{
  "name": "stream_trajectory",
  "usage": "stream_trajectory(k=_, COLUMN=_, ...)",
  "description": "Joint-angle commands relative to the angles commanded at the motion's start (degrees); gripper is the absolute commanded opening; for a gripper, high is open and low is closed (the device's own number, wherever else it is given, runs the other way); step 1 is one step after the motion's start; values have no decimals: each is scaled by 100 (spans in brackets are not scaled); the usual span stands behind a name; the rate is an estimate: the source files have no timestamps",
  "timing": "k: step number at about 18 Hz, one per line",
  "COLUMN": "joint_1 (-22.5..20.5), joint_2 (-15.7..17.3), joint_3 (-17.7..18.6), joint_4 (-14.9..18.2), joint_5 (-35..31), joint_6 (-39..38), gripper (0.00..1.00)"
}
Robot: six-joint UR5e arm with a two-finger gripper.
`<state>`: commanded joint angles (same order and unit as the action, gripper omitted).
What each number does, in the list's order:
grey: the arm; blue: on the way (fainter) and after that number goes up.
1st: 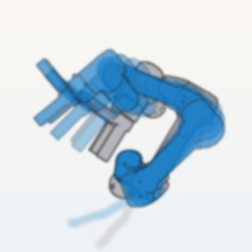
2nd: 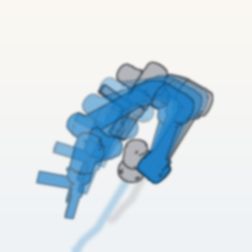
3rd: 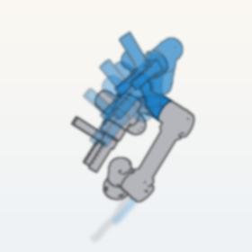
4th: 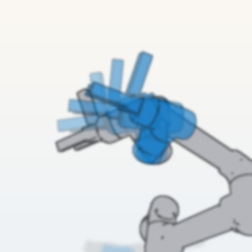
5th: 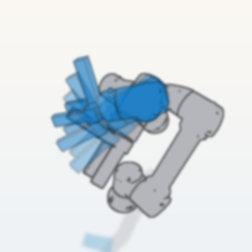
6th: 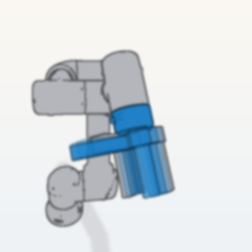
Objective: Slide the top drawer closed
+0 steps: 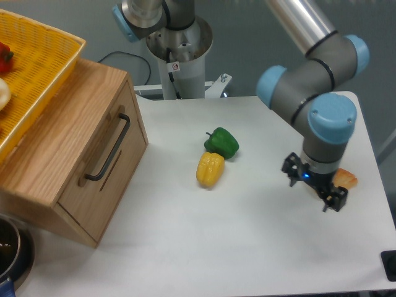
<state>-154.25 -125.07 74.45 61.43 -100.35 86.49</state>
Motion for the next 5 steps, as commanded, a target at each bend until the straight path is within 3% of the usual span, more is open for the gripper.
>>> stream_trajectory(k=5, joint_1=79, joint_2=-18, joint_3=61, joint_4=35, joint_5=225, joint_6=-27, gripper=100)
